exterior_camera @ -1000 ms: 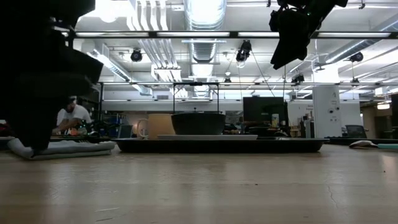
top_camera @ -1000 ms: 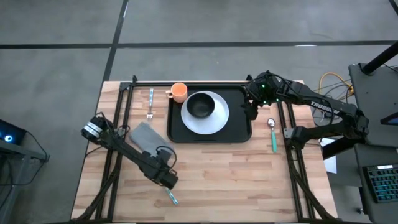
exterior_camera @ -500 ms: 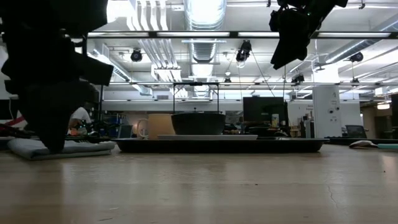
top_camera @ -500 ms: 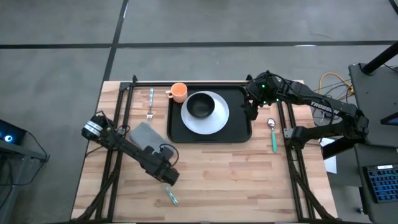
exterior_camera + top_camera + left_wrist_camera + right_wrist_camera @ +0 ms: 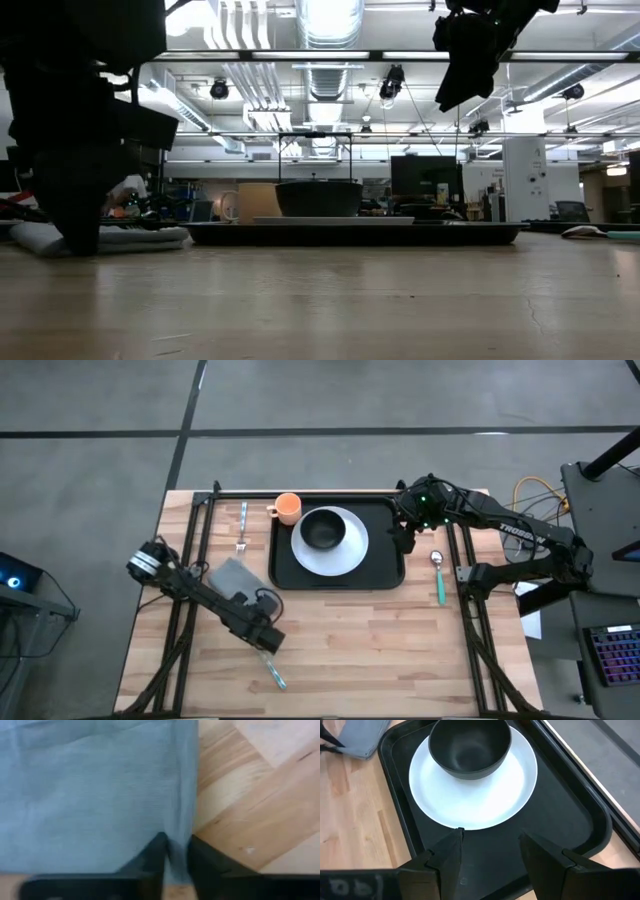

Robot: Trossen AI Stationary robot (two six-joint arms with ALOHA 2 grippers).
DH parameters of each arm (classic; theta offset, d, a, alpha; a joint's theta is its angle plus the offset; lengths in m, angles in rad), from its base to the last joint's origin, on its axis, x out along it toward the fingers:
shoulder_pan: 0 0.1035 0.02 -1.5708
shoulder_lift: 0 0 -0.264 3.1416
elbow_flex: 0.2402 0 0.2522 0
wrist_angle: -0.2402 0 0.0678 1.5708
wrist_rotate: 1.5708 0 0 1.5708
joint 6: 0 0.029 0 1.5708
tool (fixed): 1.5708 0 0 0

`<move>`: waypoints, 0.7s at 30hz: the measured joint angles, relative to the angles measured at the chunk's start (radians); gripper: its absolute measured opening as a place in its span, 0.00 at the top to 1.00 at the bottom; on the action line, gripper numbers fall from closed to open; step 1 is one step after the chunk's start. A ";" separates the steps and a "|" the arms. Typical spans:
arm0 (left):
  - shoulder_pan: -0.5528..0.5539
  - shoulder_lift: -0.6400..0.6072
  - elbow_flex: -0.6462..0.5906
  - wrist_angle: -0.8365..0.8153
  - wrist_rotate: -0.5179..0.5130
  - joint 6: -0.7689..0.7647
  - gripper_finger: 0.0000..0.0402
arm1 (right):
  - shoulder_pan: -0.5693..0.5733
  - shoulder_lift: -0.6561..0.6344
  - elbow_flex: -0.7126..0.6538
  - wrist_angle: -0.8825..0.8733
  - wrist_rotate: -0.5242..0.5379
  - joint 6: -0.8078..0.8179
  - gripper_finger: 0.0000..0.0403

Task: Set up tray
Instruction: Put the gray napkin to the right of the white plate on the black tray

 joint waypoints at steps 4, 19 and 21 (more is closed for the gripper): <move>0.006 -0.002 0.032 -0.029 0.004 0.042 0.99 | 0.000 0.000 0.000 0.000 -0.008 0.000 0.55; 0.068 -0.185 0.676 -0.705 0.022 0.248 1.00 | 0.005 0.001 0.042 0.058 -0.129 0.026 0.55; 0.090 -0.191 0.750 -0.687 0.034 0.320 1.00 | 0.036 0.002 0.107 0.086 -0.159 0.049 0.55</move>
